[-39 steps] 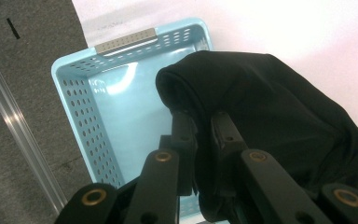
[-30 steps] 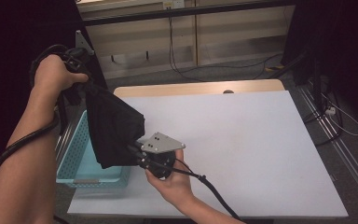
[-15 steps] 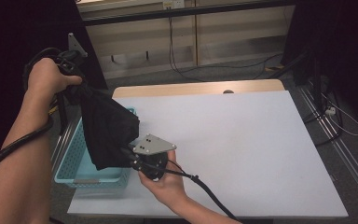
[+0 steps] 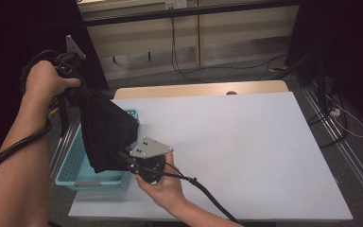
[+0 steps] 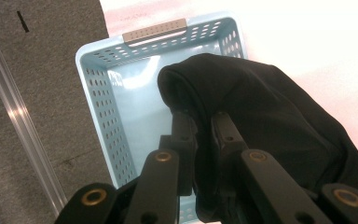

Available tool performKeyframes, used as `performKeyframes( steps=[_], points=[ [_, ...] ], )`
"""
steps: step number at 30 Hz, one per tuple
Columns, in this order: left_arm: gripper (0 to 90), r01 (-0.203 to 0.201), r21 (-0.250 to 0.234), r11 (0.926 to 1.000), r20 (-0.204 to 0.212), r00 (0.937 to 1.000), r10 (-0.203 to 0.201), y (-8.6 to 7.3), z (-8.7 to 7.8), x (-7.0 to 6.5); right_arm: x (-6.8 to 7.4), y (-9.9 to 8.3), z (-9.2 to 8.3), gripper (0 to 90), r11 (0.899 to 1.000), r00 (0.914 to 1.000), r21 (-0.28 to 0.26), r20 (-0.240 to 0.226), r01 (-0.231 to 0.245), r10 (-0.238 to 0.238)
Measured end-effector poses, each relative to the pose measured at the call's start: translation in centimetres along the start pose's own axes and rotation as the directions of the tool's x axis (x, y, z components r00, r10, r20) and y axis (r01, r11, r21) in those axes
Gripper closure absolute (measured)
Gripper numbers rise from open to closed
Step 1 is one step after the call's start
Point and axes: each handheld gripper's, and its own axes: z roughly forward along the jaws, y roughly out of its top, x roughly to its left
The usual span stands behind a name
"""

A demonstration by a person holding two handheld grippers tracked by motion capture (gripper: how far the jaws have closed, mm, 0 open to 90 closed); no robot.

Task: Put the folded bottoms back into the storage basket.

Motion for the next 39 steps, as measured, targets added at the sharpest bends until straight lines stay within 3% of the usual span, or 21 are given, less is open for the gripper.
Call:
performKeyframes(
  steps=[24, 39],
  points=[
    [82.2, 0.043, -0.009, 0.9990, -0.007, 0.9991, -0.043, -1.5, 0.3, 3.5, 1.4, 0.1, 2.6, 81.1, 1.000, 0.9989, 0.004, -0.042, 0.021, -0.021],
    [82.2, 0.042, -0.029, 0.9987, -0.011, 0.9990, -0.043, -1.7, 0.6, 4.1, 1.7, 0.0, 3.5, 81.0, 0.999, 0.9986, 0.018, -0.045, 0.030, -0.029]
  ],
)
